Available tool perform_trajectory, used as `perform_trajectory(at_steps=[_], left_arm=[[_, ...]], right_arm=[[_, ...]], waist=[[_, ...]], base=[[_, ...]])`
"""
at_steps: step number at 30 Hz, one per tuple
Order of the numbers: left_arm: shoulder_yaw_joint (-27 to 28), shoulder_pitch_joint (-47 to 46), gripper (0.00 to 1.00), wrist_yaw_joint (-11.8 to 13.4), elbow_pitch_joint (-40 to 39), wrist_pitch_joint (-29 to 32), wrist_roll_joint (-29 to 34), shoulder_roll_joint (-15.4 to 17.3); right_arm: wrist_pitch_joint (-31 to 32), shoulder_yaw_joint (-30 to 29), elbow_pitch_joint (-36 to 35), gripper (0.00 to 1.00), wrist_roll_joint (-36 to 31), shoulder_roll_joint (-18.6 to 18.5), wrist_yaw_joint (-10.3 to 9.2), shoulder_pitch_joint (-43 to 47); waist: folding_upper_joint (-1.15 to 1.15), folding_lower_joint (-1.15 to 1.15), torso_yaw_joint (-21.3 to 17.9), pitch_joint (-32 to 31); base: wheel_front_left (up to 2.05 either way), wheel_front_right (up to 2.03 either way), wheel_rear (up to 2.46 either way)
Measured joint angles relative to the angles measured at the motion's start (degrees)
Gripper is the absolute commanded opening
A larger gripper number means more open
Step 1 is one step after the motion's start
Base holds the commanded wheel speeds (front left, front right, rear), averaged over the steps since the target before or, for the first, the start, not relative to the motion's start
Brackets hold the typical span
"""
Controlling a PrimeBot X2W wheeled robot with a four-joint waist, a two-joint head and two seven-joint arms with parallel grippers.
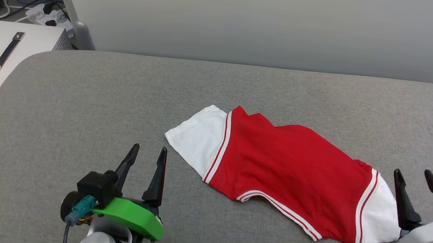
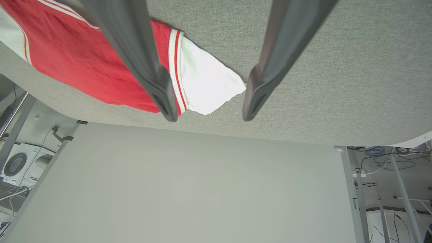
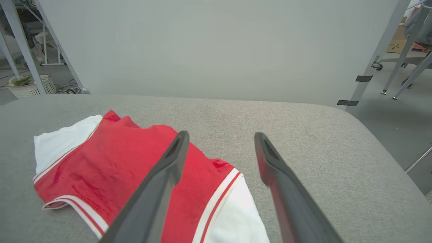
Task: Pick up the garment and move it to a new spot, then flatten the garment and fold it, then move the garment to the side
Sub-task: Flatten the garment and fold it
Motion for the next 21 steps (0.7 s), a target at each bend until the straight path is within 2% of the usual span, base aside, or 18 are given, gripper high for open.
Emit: perform_trajectory(at_steps=[5,11,14,16,21], left_arm=[[0.05,1.48,1.00,0.00,-0.62,0.00,-0.19,0.01],[-1.02,1.37,1.00,0.00,-1.53,0.00,-0.75,0.96],[-3.01,-0.01,1.00,0.00,-1.02,0.11,-2.18,3.54],[-4.70,-2.47,1.00,0.00,-0.57,2.55,-3.78,5.89],[-7.65,-13.61,1.00,-0.08,0.27,14.85,-6.88,12.37]], right_arm=[[-3.90,-1.35,-2.11,1.00,-1.83,6.72,0.00,3.39],[-4.85,-1.92,-3.30,1.00,-2.92,9.31,0.00,4.20],[-4.86,-1.92,-4.55,1.00,-3.03,9.66,0.00,4.20],[-4.85,-1.97,-5.17,1.00,-3.23,9.75,0.00,4.18],[-4.85,-2.22,-6.32,1.00,-3.52,9.93,0.00,3.65]], waist=[[0.00,0.00,-1.21,-0.49],[0.00,0.00,-2.63,0.37],[0.00,0.00,-3.31,1.49],[0.00,0.00,-3.74,2.41],[0.00,0.00,-4.90,5.54]], base=[[0.00,0.00,0.00],[0.00,0.00,0.00],[0.00,0.00,0.00],[0.00,0.00,0.00],[0.00,0.00,0.00]])
